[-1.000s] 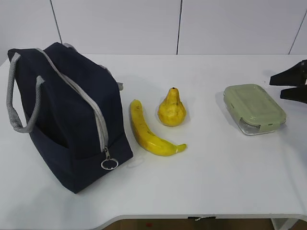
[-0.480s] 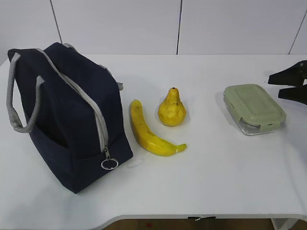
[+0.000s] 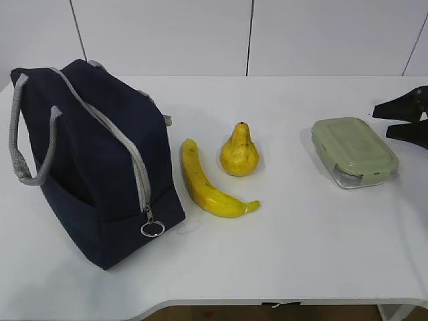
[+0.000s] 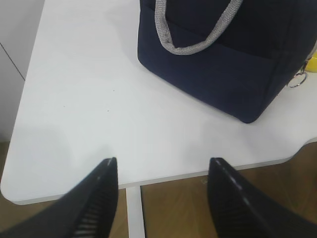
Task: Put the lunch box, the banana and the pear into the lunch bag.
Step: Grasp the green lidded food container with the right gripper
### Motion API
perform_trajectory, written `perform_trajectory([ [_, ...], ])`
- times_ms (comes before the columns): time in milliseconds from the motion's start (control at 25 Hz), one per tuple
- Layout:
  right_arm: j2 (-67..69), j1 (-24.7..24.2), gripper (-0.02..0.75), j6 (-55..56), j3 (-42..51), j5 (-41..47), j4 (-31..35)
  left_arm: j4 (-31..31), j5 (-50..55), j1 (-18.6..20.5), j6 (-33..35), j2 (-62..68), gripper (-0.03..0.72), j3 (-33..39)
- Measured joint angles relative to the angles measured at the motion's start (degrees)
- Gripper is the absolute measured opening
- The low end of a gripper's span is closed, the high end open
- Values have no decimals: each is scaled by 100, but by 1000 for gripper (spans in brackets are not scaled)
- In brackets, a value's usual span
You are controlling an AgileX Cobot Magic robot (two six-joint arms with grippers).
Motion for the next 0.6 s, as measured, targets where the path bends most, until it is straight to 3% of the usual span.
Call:
perform_trajectory([
  [600, 364, 0, 588, -3, -5, 389, 76, 0, 0, 0, 0, 0, 434, 0],
])
